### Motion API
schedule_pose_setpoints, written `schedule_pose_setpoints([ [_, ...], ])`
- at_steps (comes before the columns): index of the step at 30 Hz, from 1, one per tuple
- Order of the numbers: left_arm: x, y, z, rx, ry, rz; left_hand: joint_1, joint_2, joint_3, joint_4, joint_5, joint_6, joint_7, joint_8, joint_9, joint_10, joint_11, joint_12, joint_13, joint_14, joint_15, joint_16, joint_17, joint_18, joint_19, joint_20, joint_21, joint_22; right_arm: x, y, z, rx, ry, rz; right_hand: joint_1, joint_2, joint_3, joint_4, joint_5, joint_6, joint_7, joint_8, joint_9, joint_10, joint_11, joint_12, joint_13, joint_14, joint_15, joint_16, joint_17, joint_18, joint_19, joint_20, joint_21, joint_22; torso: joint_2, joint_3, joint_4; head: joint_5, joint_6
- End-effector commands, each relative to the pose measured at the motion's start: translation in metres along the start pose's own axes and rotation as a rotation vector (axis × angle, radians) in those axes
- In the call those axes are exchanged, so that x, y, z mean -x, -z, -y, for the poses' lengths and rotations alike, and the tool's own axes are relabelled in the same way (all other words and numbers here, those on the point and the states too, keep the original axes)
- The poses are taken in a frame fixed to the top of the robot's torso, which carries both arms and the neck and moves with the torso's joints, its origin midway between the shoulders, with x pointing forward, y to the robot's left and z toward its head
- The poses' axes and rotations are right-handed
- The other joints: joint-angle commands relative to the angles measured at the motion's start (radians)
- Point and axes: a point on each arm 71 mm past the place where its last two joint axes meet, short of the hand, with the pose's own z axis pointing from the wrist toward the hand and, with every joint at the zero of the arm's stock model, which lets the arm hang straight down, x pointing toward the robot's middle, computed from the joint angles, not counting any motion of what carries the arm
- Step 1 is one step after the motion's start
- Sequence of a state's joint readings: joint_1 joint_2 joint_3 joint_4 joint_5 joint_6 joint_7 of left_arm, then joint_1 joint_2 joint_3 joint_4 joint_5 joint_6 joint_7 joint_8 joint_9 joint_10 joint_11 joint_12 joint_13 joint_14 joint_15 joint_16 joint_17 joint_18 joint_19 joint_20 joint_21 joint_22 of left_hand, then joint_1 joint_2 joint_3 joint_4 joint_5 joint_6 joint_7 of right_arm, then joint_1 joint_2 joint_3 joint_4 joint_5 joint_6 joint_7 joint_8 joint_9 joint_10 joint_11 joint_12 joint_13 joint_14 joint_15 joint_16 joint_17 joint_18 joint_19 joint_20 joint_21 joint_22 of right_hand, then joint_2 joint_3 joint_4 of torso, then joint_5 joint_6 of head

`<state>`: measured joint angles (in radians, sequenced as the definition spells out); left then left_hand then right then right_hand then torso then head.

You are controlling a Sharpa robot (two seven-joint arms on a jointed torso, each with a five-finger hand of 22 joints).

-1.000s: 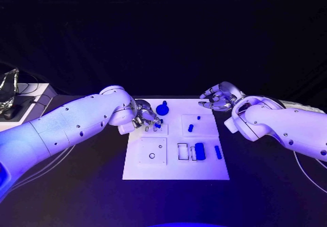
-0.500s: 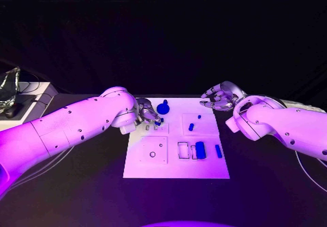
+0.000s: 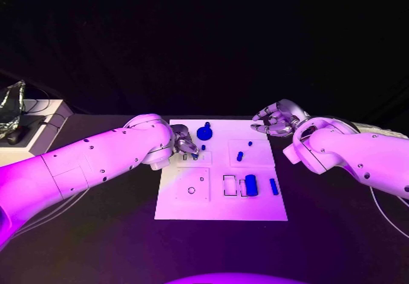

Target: Assemble the parts on the task board

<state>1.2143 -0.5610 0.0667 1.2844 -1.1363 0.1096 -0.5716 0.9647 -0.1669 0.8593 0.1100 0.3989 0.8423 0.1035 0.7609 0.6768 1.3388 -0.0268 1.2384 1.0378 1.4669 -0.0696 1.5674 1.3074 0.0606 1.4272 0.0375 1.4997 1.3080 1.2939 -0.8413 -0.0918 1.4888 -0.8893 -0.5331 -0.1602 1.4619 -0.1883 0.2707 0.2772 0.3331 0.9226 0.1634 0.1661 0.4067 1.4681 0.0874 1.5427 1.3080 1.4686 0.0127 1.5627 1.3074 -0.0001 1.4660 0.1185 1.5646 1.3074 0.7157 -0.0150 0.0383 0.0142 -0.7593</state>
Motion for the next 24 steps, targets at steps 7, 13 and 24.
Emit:
schedule_pose_setpoints([
  [7, -0.0061, -0.0020, -0.0007, -0.006, 0.004, 0.028, -0.006, 0.010, 0.132, -0.149, -0.003, 0.072, -0.059, 0.006, -0.005, 0.013, -0.001, 0.009, 0.007, 0.104, -0.009, 0.003, 0.263, -0.013, 0.009, -0.002, 0.004, 0.038, -0.0006, 0.0002, -0.0007, 0.016, 0.009, -0.004, -0.006, -0.008, 0.007, 0.000, 0.007, -0.009, 0.001, 0.006, 0.001, 0.072, -0.007, -0.001, 0.234, 0.094, -0.007, -0.002, 0.232, 0.000, 0.105, -0.010, 0.006, 0.263, 0.001, -0.0005, -0.0004, 0.001, -0.003],
  [13, -0.0091, -0.0039, -0.0022, 0.000, 0.000, 0.020, -0.007, 0.010, 0.124, -0.147, -0.006, 0.076, -0.060, 0.005, -0.008, 0.018, -0.002, 0.012, 0.013, 0.104, -0.009, 0.003, 0.263, -0.014, 0.011, -0.002, 0.005, 0.040, -0.0006, 0.0004, -0.0008, 0.016, 0.009, -0.004, -0.006, -0.008, 0.007, 0.000, 0.007, -0.009, 0.001, 0.006, 0.001, 0.072, -0.007, -0.001, 0.234, 0.094, -0.007, -0.002, 0.232, 0.000, 0.105, -0.010, 0.006, 0.263, 0.002, -0.0001, -0.0003, -0.001, -0.005],
  [24, -0.0105, -0.0039, -0.0043, 0.009, -0.018, 0.007, -0.008, 0.011, 0.120, -0.146, -0.007, 0.078, -0.061, 0.005, -0.010, 0.021, -0.002, 0.013, 0.016, 0.104, -0.010, 0.003, 0.263, -0.014, 0.012, -0.003, 0.005, 0.042, -0.0001, 0.0009, -0.0003, 0.015, 0.009, -0.003, -0.006, -0.008, 0.007, 0.000, 0.007, -0.009, 0.001, 0.006, 0.001, 0.072, -0.007, -0.001, 0.234, 0.094, -0.007, -0.002, 0.232, 0.000, 0.105, -0.010, 0.006, 0.263, 0.001, -0.0006, 0.0017, -0.002, -0.011],
])
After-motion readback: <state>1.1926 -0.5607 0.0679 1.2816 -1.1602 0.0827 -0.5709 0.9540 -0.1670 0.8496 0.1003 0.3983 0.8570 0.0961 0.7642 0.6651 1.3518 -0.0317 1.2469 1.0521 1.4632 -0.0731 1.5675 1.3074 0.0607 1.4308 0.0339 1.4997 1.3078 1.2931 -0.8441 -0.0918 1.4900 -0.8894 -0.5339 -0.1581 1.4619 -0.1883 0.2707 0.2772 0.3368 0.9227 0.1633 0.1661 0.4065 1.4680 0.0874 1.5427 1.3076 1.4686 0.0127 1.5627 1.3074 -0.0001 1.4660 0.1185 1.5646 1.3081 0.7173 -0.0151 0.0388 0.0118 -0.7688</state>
